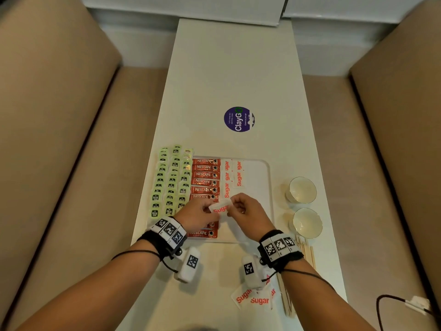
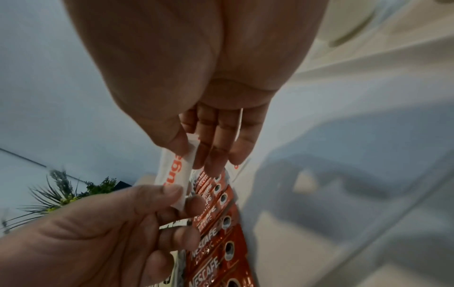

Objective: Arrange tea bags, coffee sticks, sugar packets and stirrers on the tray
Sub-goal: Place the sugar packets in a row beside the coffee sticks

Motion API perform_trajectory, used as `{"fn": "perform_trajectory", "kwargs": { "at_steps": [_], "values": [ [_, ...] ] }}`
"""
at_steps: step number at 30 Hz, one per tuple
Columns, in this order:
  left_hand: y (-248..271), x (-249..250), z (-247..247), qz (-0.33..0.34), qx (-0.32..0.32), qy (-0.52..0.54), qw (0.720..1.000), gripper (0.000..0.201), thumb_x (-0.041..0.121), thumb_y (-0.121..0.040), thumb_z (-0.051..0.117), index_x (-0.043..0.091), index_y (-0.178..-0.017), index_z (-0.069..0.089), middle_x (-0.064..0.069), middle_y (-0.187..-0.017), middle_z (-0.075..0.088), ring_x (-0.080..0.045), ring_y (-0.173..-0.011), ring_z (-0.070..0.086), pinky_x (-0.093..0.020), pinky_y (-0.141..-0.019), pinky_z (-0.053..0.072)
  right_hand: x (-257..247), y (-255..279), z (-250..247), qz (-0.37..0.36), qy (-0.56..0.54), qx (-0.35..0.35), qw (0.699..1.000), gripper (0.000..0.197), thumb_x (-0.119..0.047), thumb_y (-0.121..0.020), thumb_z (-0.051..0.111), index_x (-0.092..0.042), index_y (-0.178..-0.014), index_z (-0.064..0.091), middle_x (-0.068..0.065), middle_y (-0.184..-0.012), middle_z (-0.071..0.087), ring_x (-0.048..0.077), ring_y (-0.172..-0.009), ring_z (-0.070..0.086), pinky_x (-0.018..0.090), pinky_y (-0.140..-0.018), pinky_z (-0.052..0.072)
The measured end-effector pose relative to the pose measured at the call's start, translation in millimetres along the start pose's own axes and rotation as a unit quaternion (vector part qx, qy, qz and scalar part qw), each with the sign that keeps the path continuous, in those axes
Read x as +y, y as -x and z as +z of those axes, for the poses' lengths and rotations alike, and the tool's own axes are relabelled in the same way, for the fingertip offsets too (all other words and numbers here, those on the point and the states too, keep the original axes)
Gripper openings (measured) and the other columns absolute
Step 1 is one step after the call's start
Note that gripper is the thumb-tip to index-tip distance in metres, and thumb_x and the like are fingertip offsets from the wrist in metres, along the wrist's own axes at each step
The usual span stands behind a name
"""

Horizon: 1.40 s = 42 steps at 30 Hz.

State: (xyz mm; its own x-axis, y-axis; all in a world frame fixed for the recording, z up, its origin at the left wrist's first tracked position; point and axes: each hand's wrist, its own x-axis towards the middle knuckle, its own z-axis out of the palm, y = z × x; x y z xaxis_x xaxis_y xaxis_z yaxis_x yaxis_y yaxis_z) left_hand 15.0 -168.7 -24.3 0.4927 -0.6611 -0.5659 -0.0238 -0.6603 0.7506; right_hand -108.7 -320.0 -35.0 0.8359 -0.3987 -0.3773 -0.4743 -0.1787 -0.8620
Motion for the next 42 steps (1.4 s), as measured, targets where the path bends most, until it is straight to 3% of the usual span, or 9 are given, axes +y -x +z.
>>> {"fn": "perform_trajectory", "kwargs": {
  "at_steps": [5,9,12,14,18,21,26,36,42],
  "values": [
    [-4,2,4,0.04,0.018,-0.035,0.998,0.012,0.029,-0.085,0.071,0.018,-0.088,0.073,-0.009,-0.085,0.071,-0.021,-0.076,0.064,-0.043,-0.08,0.054,-1,-3,-2,-0.027,0.017,-0.025,0.999,0.017,-0.018,-0.1,0.058,-0.03,-0.11,0.064,-0.012,-0.104,0.07,0.007,-0.087,0.067,0.022,-0.084,0.054],
    [-6,5,7,0.057,0.029,-0.034,0.997,0.016,0.017,-0.09,0.071,0.013,-0.076,0.065,-0.002,-0.069,0.058,-0.011,-0.062,0.051,-0.03,-0.066,0.047,1,-3,-3,-0.025,0.022,-0.006,0.999,0.027,-0.023,-0.1,0.062,-0.031,-0.125,0.06,-0.012,-0.099,0.063,0.007,-0.085,0.064,0.017,-0.08,0.05],
    [-10,6,9,0.061,0.04,-0.005,0.997,0.025,0.01,-0.093,0.069,0.023,-0.072,0.062,0.003,-0.065,0.06,-0.011,-0.059,0.057,-0.022,-0.061,0.048,6,-3,-5,0.003,0.007,0.023,1.0,0.019,-0.027,-0.097,0.066,-0.028,-0.115,0.061,-0.008,-0.09,0.065,0.009,-0.08,0.066,0.019,-0.076,0.051],
    [-14,5,10,0.067,0.044,0.001,0.997,0.021,0.011,-0.092,0.07,0.023,-0.076,0.065,0.006,-0.065,0.063,-0.008,-0.06,0.06,-0.022,-0.061,0.051,11,-2,-8,0.014,0.018,0.017,1.0,0.005,-0.03,-0.097,0.066,-0.026,-0.099,0.065,-0.006,-0.087,0.07,0.01,-0.078,0.067,0.024,-0.075,0.053],
    [-26,3,12,0.076,0.042,-0.023,0.996,0.01,0.017,-0.091,0.072,0.009,-0.086,0.069,-0.008,-0.072,0.066,-0.011,-0.063,0.057,-0.03,-0.067,0.055,16,-5,-13,0.021,0.038,0.005,0.999,0.015,-0.032,-0.098,0.063,-0.023,-0.087,0.067,-0.002,-0.083,0.072,0.018,-0.078,0.067,0.037,-0.078,0.058],
    [-35,5,12,0.072,0.061,-0.051,0.994,0.007,0.019,-0.09,0.071,0.024,-0.091,0.065,0.005,-0.068,0.056,-0.008,-0.06,0.051,-0.026,-0.067,0.052,18,-15,-21,0.029,0.072,0.035,0.996,0.017,-0.032,-0.099,0.062,-0.02,-0.089,0.068,-0.007,-0.083,0.069,0.011,-0.075,0.063,0.028,-0.071,0.052],
    [-55,11,7,0.057,0.052,-0.119,0.99,0.034,0.016,-0.086,0.074,0.022,-0.116,0.061,0.007,-0.078,0.067,-0.01,-0.071,0.063,-0.032,-0.076,0.056,21,-36,-33,0.074,0.144,0.081,0.983,0.019,-0.028,-0.1,0.06,-0.015,-0.093,0.072,-0.01,-0.085,0.065,0.005,-0.076,0.06,0.013,-0.062,0.04],
    [-74,28,5,0.056,0.041,-0.306,0.949,0.065,0.021,-0.088,0.072,0.028,-0.143,0.04,0.01,-0.077,0.051,-0.016,-0.074,0.058,-0.027,-0.059,0.041,24,-59,-33,0.131,0.158,0.085,0.975,0.025,-0.028,-0.093,0.063,-0.016,-0.074,0.073,0.003,-0.082,0.075,0.022,-0.08,0.068,0.032,-0.077,0.056],
    [-77,29,2,0.069,0.047,-0.324,0.942,0.07,0.025,-0.089,0.073,0.026,-0.149,0.037,-0.003,-0.102,0.07,-0.019,-0.086,0.064,-0.027,-0.067,0.045,23,-62,-32,0.136,0.161,0.083,0.974,0.03,-0.029,-0.094,0.063,-0.012,-0.072,0.074,0.001,-0.078,0.075,0.021,-0.077,0.07,0.036,-0.077,0.059]
  ]
}}
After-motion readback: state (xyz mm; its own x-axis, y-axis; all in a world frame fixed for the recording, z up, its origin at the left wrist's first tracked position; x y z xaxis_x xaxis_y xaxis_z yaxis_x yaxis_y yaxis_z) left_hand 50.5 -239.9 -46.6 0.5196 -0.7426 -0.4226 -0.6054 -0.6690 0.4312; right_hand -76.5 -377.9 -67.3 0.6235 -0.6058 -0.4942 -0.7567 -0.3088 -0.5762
